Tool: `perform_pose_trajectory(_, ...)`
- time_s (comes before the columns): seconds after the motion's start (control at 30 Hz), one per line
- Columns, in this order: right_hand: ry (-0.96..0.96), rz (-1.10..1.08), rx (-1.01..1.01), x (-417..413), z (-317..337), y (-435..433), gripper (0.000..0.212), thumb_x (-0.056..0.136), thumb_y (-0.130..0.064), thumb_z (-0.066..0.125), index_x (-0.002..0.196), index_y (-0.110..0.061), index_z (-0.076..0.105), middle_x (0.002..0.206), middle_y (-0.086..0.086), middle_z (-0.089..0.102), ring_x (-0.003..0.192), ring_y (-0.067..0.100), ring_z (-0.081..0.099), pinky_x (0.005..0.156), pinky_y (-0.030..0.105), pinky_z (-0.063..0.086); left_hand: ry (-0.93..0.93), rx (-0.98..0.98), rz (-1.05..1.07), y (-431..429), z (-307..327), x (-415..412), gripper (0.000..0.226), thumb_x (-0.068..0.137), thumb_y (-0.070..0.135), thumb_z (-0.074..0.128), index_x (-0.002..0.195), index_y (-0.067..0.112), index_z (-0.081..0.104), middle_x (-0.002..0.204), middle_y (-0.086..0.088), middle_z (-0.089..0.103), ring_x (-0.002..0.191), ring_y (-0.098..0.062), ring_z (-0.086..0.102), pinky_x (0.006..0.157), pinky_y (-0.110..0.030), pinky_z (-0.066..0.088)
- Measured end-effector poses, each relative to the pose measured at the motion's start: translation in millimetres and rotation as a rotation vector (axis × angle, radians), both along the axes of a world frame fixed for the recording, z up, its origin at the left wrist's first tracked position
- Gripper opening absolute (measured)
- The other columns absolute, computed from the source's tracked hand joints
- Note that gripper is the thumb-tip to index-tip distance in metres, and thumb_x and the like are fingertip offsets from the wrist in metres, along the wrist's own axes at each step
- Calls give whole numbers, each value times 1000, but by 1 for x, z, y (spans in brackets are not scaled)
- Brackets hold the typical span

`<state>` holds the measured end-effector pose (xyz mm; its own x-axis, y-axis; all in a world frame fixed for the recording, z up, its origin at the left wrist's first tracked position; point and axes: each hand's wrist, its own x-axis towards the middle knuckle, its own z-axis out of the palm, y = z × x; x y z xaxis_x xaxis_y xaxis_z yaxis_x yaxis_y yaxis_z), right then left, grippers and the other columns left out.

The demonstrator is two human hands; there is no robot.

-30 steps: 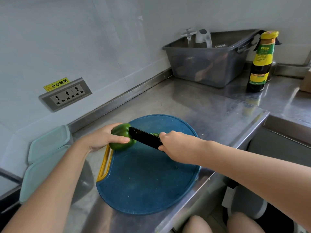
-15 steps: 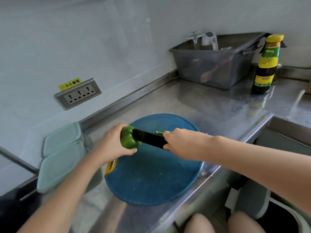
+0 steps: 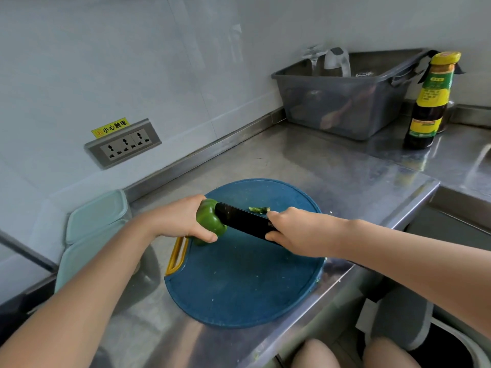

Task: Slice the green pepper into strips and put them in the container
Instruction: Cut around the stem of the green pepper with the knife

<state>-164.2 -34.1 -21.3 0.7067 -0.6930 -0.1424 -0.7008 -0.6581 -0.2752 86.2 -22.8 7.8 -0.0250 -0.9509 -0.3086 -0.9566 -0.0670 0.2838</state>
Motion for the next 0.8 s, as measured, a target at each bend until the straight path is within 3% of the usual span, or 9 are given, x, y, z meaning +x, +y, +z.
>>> perform_pose_trajectory(0.1,-1,-10,16,1,0,3,28,101,-35,36,99,-7,39,70,1,36,58,22,41,58,33,34,-28,-30,47,2,-4,-4,62,63,43,81,111,23,47,102,5,57,90,-10,57,76,-30,50)
perform_pose_trajectory(0.2,-2,-20,22,2,-1,7,25,101,-34,35,91,-11,32,68,0,35,53,15,37,52,33,31,-67,-86,100,7,-8,-9,63,62,46,80,108,23,44,100,6,52,87,-9,54,70,-28,47)
perform_pose_trajectory(0.27,-4,-39,17,2,-2,11,25,101,-34,34,89,-12,30,68,0,34,53,14,36,49,33,29,-91,-108,125,9,-10,-11,65,59,50,78,107,22,44,100,6,50,87,-11,54,74,-33,50)
perform_pose_trajectory(0.37,-16,-71,13,6,-6,15,23,101,-33,34,89,-13,29,68,0,35,53,15,35,57,33,35,-135,-146,163,12,-14,-13,68,56,56,75,104,20,44,98,4,50,85,-13,54,76,-39,52)
perform_pose_trajectory(0.63,-41,-86,44,5,-5,15,22,101,-32,35,91,-12,31,69,0,35,54,14,37,59,34,36,-154,-154,169,16,-12,-24,64,63,49,76,105,17,40,99,1,46,82,-14,53,69,-34,49)
perform_pose_trajectory(0.7,-42,-90,29,6,-5,17,22,102,-31,35,90,-13,30,68,0,35,54,14,36,59,34,36,-150,-173,203,18,-14,-27,65,63,48,76,106,16,39,101,-1,45,80,-12,51,59,-29,43)
perform_pose_trajectory(0.8,-49,-106,14,9,-6,21,20,102,-29,35,91,-13,30,68,-1,35,54,13,35,59,36,36,-159,-199,249,21,-16,-29,68,63,48,76,109,14,40,102,-2,44,82,-14,50,58,-27,37)
